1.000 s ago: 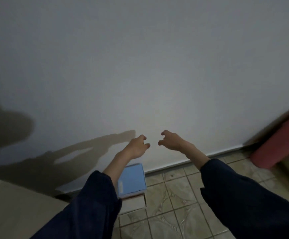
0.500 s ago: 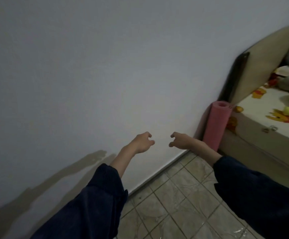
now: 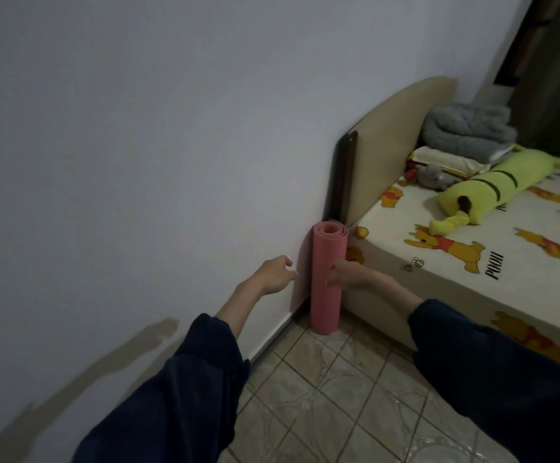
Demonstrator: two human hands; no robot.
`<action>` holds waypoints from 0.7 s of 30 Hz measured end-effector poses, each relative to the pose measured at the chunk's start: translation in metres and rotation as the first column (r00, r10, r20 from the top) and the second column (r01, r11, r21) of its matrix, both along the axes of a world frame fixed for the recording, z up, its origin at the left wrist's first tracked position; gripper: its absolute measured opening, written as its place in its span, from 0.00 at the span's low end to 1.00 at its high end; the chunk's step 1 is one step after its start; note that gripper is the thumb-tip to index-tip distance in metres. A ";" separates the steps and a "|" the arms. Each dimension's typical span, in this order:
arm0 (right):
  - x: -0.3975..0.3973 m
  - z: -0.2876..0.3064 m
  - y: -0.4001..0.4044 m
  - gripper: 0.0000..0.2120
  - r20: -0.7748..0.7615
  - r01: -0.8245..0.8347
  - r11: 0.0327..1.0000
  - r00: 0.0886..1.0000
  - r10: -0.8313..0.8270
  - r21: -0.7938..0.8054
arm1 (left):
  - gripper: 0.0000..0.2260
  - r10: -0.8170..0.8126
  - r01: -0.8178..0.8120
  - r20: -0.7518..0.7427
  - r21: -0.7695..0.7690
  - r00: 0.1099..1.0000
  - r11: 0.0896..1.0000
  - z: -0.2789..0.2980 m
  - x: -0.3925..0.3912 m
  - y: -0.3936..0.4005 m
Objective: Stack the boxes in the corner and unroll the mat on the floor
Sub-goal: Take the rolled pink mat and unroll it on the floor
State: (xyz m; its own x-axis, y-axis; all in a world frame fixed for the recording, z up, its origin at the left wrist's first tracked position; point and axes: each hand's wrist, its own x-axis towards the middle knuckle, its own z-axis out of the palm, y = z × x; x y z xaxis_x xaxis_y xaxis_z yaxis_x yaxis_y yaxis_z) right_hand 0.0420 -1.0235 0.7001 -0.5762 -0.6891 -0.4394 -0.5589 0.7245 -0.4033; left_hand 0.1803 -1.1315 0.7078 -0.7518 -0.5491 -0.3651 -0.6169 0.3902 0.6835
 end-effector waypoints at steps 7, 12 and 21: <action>-0.091 -0.022 -0.040 0.21 0.003 0.012 1.000 1.000 -0.012 -0.025 | 0.21 -0.029 0.029 0.013 0.031 0.999 0.999 -0.017 -0.090 -0.040; -0.162 -0.038 -0.089 0.19 0.028 0.051 0.997 0.998 -0.050 -0.049 | 0.19 -0.033 0.033 0.002 0.034 0.999 0.999 -0.029 -0.160 -0.092; -0.266 -0.062 -0.142 0.04 0.070 0.135 0.990 0.989 -0.131 -0.046 | 0.14 -0.036 0.035 0.029 0.061 0.999 0.998 -0.051 -0.271 -0.146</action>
